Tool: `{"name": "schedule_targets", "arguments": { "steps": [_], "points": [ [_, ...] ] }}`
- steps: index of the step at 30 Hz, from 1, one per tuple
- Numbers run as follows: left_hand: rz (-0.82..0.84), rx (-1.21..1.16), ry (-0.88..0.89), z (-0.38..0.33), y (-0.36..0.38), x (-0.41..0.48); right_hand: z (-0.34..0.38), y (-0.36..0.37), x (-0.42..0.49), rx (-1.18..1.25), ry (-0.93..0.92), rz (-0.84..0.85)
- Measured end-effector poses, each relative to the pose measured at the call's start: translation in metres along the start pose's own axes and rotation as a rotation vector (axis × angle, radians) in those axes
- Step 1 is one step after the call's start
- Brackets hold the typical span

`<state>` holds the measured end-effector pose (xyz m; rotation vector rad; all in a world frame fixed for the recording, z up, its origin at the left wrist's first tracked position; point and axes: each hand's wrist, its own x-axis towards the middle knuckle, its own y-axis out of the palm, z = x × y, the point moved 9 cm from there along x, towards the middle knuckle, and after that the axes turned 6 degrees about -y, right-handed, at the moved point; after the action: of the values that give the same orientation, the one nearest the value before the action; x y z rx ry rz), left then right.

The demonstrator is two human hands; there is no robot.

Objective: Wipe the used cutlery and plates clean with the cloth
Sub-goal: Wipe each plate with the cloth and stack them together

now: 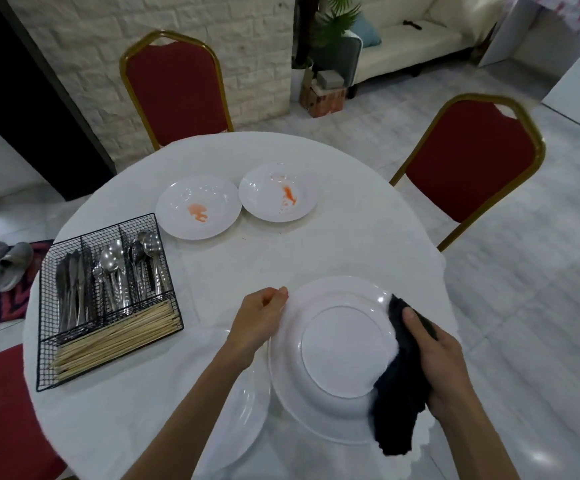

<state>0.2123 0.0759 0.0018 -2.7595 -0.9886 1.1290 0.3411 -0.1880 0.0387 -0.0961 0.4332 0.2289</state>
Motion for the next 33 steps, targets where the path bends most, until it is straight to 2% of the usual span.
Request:
{"name": "schedule_targets", "arguments": {
  "steps": [4,8,11,13,17,20,22,24,27,31,33],
  "points": [
    [0.015,0.062,-0.039,0.003,0.005,0.027,0.022,-0.004,0.000,-0.073,-0.214,-0.026],
    [-0.012,0.057,-0.049,0.000,0.002,0.045,0.022,0.053,-0.009,-0.481,-0.570,0.198],
    [-0.065,0.064,-0.064,0.001,-0.002,0.053,0.002,0.106,-0.031,-0.902,-0.988,0.270],
    [-0.083,0.089,-0.084,0.009,-0.007,0.056,-0.016,0.133,-0.044,-1.026,-1.094,0.354],
    [-0.049,0.119,-0.186,0.039,-0.014,0.054,-0.066,0.143,-0.042,-1.172,-1.000,0.564],
    [-0.065,0.235,-0.173,0.045,-0.019,0.055,-0.102,0.129,-0.022,-1.252,-0.806,0.709],
    [-0.081,0.281,-0.140,0.036,-0.020,0.061,-0.119,0.119,-0.012,-1.257,-0.688,0.768],
    [-0.073,0.266,-0.118,0.020,-0.015,0.072,-0.123,0.108,-0.005,-1.157,-0.558,0.832],
    [-0.003,0.218,-0.095,-0.013,0.001,0.098,-0.118,0.091,0.009,-0.927,-0.320,0.770],
    [0.030,0.073,-0.148,-0.052,0.020,0.155,-0.094,0.055,0.025,-0.575,-0.080,0.488],
    [0.004,0.019,-0.194,-0.068,0.025,0.185,-0.089,0.037,0.032,-0.502,-0.008,0.368]
  ]
}}
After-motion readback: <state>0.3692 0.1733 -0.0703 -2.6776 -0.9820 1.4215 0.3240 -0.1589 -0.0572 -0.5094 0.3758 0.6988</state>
